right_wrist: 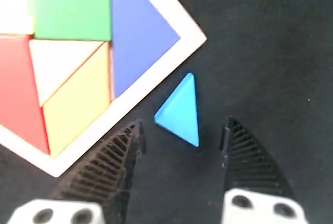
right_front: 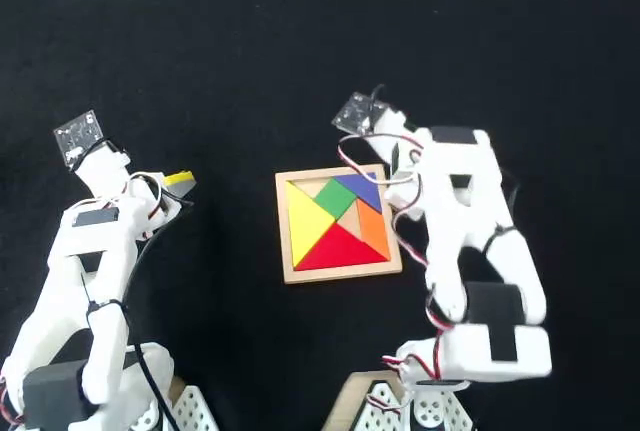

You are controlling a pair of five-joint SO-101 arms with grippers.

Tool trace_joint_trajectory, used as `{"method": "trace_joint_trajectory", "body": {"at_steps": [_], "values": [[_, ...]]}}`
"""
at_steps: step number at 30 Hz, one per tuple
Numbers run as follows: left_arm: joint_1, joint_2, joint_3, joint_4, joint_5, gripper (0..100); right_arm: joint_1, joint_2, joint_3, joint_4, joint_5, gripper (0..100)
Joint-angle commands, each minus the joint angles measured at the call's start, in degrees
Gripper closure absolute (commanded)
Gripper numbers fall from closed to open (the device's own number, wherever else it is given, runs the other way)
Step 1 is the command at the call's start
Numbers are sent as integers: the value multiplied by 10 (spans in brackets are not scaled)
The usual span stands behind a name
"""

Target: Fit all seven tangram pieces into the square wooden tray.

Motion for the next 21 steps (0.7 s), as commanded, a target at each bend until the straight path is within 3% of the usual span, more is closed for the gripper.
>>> {"method": "trace_joint_trajectory", "body": {"at_steps": [1, 8, 11, 21], "values": [[8, -2, -3, -11, 5, 657, 10, 54, -88, 26, -12, 750], [8, -2, -3, -11, 5, 657, 23, 123, -149, 93, 3, 621], [8, -2, -3, -11, 5, 657, 21, 125, -151, 109, 33, 620], [8, -2, -3, -11, 5, 657, 20, 142, -138, 76, 34, 621]]}}
